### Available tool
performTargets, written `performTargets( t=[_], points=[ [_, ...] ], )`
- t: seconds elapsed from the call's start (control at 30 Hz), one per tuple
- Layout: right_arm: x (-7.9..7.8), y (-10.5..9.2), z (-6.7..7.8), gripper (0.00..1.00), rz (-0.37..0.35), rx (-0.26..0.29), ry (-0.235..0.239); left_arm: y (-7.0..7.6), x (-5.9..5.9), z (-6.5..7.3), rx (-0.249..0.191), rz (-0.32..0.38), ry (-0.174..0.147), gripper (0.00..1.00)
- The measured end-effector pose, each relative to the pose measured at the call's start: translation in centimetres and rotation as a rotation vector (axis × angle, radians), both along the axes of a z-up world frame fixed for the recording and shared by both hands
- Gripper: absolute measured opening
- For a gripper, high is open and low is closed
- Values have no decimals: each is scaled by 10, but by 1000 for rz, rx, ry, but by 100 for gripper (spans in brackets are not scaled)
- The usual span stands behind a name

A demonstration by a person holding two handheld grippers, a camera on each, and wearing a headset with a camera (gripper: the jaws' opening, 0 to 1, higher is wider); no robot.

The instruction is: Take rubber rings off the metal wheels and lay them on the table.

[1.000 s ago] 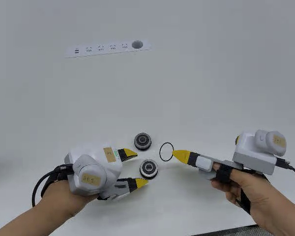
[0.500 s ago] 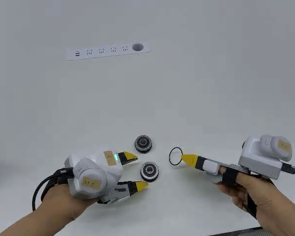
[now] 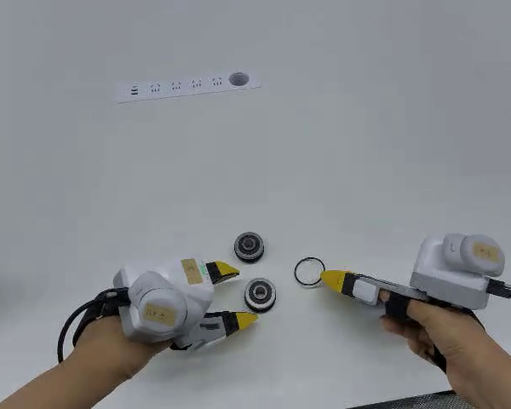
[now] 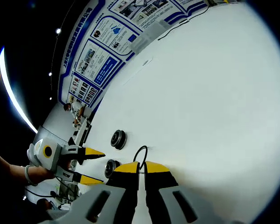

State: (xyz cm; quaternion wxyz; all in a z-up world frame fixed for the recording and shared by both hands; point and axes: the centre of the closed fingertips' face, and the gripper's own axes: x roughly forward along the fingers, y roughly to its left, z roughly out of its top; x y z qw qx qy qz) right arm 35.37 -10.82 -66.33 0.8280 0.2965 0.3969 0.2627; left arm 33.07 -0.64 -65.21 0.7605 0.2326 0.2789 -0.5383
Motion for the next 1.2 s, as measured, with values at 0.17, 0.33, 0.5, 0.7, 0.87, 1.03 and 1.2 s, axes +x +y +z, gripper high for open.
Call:
performTargets(
  t=[0.17, 0.33, 0.5, 0.7, 0.87, 1.03, 1.2],
  points=[
    [0, 2, 0, 8, 30, -50, -30, 0, 0, 0, -2, 3, 2, 38],
    [0, 1, 1, 11, 54, -82, -55, 1, 1, 0, -6, 6, 4, 38],
    [-1, -1, 0, 15, 71, -122, -80, 1, 1, 0, -9, 12, 7, 38],
    [-6, 1, 2, 19, 145, -201, -128, 0, 0, 0, -10, 11, 8, 37],
    [-7, 4, 4, 23, 200, -283, -178, 1, 0, 0, -11, 14, 8, 37],
    [-4, 5, 8, 26, 218, -314, -213, 0, 0, 1, -12, 14, 5, 37],
    [-4, 13, 12, 26, 219, -256, -203, 0, 1, 1, -13, 13, 2, 36]
  ],
)
